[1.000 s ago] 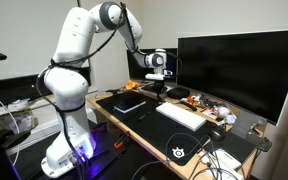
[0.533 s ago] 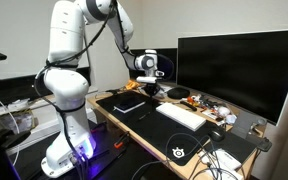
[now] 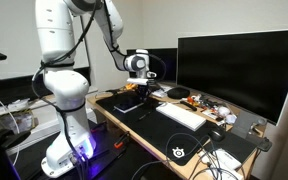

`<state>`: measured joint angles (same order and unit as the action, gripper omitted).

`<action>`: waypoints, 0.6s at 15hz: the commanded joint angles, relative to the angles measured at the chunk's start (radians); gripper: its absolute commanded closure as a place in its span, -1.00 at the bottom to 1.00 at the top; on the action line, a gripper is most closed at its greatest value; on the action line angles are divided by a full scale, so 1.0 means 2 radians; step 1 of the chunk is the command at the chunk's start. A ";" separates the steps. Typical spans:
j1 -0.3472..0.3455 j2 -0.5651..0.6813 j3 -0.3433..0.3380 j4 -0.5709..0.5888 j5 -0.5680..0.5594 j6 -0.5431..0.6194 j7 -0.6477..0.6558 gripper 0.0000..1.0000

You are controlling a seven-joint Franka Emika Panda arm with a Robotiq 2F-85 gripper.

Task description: Take the small silver object near the monitor and position it at the edge of the table

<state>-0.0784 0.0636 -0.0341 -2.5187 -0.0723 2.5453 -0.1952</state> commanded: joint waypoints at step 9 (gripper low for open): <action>0.007 -0.013 -0.004 -0.020 0.000 -0.001 0.000 0.91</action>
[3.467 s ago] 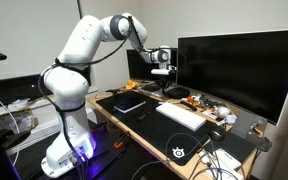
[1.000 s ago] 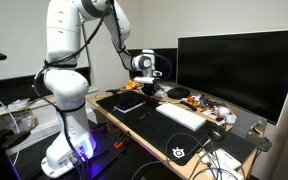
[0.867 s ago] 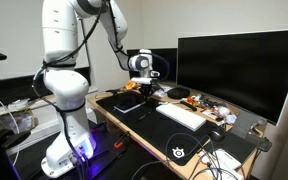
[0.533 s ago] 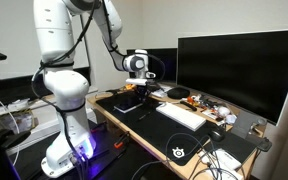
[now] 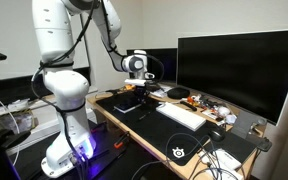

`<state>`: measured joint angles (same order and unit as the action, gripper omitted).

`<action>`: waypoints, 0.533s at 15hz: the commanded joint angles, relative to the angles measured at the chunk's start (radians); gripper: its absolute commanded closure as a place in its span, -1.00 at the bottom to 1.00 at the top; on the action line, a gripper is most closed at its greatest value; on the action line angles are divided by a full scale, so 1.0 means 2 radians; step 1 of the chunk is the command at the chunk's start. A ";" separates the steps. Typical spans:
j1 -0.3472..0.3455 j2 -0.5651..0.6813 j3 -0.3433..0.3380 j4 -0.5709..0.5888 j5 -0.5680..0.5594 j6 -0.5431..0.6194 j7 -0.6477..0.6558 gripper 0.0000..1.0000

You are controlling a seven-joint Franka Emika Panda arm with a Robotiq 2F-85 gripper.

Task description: Take the small silver object near the monitor and position it at the edge of the table

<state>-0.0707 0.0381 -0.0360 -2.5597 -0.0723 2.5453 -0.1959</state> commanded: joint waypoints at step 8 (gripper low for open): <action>0.010 -0.010 0.002 -0.028 -0.003 0.016 -0.002 0.98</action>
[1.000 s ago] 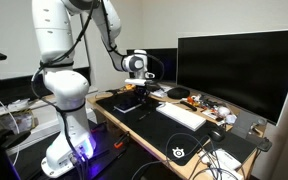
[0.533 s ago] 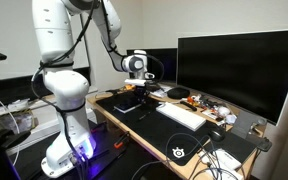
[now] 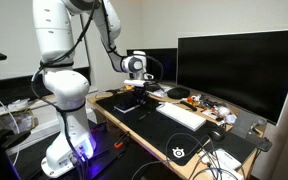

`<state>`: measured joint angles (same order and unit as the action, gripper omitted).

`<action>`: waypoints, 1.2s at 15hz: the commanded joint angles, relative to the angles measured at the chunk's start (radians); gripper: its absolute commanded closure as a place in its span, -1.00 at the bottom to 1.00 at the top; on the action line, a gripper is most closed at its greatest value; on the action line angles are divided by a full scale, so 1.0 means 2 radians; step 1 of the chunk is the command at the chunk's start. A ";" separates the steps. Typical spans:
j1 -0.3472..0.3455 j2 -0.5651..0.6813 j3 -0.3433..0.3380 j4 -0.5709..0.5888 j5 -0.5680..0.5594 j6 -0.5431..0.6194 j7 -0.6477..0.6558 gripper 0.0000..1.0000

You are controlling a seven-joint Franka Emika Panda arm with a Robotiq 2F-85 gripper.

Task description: Take the small silver object near the monitor and position it at the edge of the table

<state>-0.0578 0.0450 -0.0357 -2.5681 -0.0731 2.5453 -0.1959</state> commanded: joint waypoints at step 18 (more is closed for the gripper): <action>0.023 -0.002 0.010 -0.103 -0.049 0.110 0.001 0.98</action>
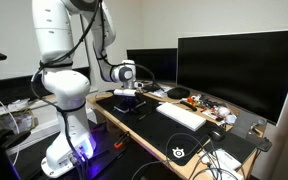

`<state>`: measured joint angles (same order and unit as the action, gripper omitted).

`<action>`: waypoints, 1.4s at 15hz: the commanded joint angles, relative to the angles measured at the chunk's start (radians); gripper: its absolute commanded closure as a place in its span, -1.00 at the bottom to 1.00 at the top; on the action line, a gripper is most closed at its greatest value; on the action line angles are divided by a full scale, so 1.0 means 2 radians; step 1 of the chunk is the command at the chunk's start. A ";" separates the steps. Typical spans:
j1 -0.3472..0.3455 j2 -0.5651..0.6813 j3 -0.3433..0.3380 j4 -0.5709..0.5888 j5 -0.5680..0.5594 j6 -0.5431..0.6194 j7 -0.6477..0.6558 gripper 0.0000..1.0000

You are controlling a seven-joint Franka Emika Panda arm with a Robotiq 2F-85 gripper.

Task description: Take the small silver object near the monitor and position it at the edge of the table

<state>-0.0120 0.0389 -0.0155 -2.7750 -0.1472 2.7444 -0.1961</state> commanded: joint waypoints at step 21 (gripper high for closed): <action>-0.008 -0.066 -0.013 -0.009 0.061 0.003 -0.056 -1.00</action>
<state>-0.0211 -0.0254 -0.0271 -2.7702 -0.0671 2.7490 -0.2580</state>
